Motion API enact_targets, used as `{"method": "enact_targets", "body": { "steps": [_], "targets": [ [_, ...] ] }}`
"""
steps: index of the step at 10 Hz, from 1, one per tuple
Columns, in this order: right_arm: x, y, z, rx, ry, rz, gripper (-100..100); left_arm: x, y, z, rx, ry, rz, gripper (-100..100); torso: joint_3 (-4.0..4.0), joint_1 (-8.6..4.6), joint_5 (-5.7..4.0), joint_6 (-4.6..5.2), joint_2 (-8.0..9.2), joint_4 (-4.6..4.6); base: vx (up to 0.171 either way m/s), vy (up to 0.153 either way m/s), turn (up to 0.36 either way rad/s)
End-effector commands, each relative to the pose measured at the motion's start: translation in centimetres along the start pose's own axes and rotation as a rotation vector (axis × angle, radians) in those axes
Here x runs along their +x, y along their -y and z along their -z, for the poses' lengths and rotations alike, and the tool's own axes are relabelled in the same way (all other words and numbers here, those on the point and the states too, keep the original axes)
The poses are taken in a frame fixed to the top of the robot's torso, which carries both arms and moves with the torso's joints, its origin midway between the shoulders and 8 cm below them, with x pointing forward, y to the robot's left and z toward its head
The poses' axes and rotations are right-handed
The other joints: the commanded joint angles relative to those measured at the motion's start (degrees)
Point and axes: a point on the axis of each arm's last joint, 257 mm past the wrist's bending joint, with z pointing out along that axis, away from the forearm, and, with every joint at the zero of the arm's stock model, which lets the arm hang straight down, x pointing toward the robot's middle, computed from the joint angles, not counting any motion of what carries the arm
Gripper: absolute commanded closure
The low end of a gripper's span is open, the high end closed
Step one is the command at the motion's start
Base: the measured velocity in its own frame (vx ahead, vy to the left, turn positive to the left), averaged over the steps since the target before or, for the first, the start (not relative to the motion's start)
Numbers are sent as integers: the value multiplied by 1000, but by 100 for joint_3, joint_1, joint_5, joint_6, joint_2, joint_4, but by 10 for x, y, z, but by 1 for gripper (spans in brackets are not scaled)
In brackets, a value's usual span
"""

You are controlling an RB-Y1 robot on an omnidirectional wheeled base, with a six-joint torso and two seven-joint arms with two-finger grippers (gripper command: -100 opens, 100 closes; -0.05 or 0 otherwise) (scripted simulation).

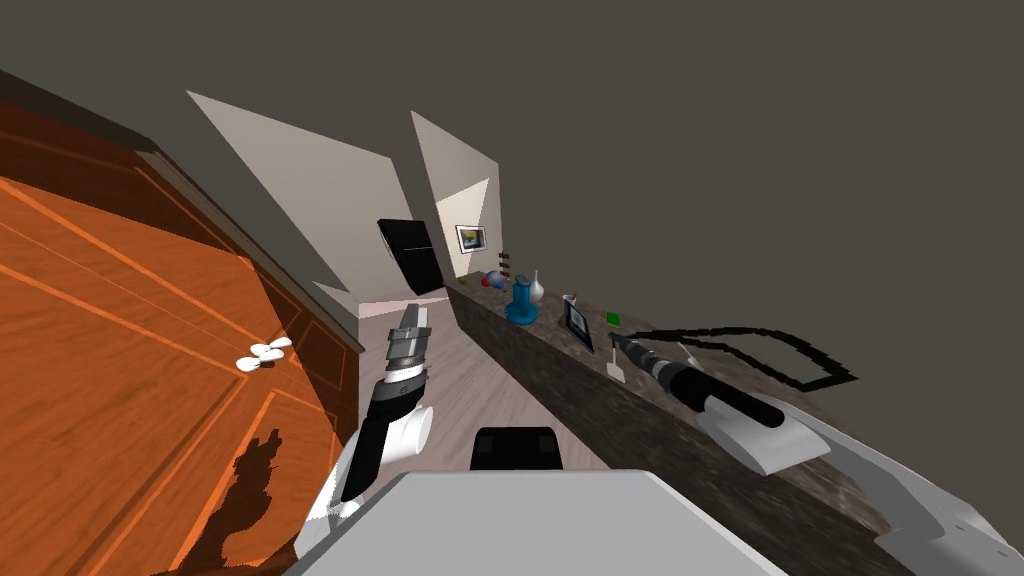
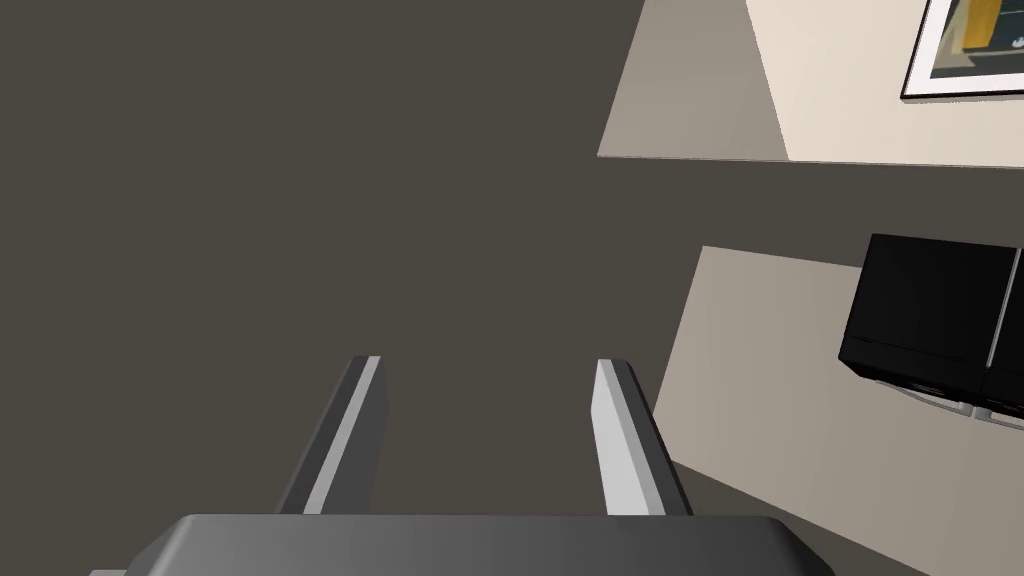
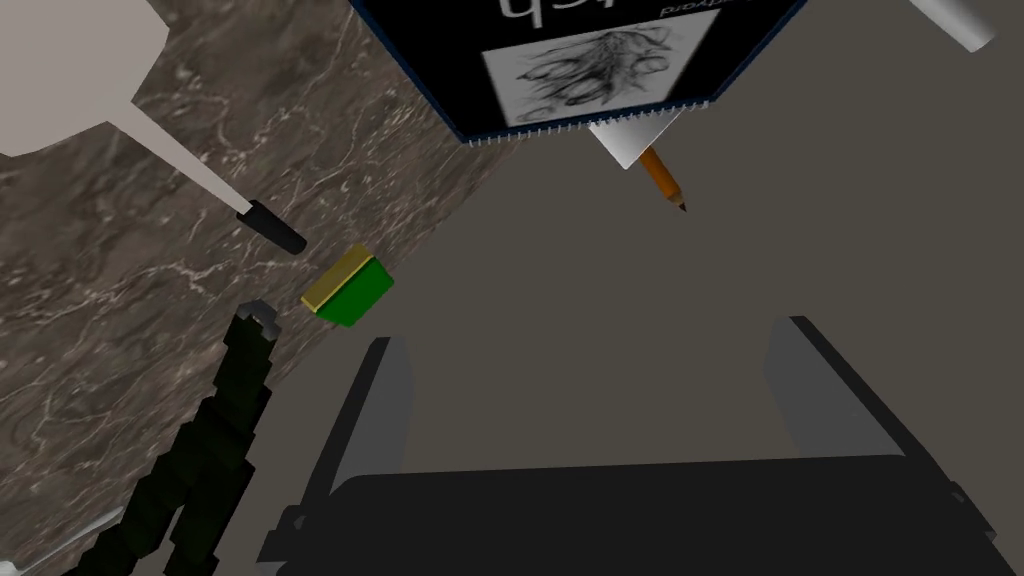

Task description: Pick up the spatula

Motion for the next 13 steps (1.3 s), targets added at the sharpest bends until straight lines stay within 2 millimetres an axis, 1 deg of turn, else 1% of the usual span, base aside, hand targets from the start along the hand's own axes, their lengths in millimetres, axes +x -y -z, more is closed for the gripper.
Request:
{"method": "enact_targets", "body": {
  "steps": [1, 2, 3, 4, 5, 6, 7, 8, 9, 10, 11, 13],
  "targets": [
    [6, 17, 0, 64, -41, 18, -100, 0, 0, 0, 0, 0, 0, 0, 0, 0, 0, 0, 0, 0, 17, -23, 106],
    [6, 20, 0, 77, -43, 18, -100, 0, 0, 0, 0, 0, 0, 0, -1, -1, 1, -2, -1, 0, 16, -25, 69],
    [11, 34, 2, 129, -78, 32, -100, 0, 0, 0, 0, 0, 0, 0, 0, -1, 0, 0, 0, 0, 26, -24, 112],
    [11, 36, 2, 140, -80, 32, -100, 0, 0, 0, 0, 0, 0, 0, -3, -1, 0, -3, -5, -1, 21, -27, 54],
    [16, 51, 5, 194, -114, 44, -100, 0, 0, 0, 0, 0, 0, 0, -2, -1, -1, 1, -3, -1, 23, -29, 112],
    [16, 53, 5, 202, -116, 45, -100, 0, 0, 0, 0, 0, 0, 0, -3, -2, 0, -3, -5, -1, 20, -29, 62],
    [21, 69, 9, 264, -151, 57, -100, 0, 0, 0, 0, 0, 0, 0, -1, -2, -1, 1, -2, -1, 28, -32, 108],
    [27, 81, 13, 307, -182, 59, -100, 0, 0, 0, 0, 0, 0, 0, -3, -4, 0, -2, -6, -1, 50, -51, 182],
    [26, 85, 15, 325, -186, 67, -100, 0, 0, 0, 0, 0, 0, 0, -7, -9, -1, -2, -13, -3, 32, -40, 65],
    [30, 99, 21, 377, -218, 76, -100, 0, 0, 0, 0, 0, 0, 0, -5, -6, -2, 1, -9, -2, 30, -31, 106],
    [31, 101, 21, 386, -219, 77, -100, 0, 0, 0, 0, 0, 0, 0, -5, -3, 0, -2, -9, -2, 25, -26, 61],
    [39, 127, 36, 489, -279, 91, -100, 0, 0, 0, 0, 0, 0, 0, -5, 1, 0, -1, -8, -2, 43, -28, 138]
  ]
}}
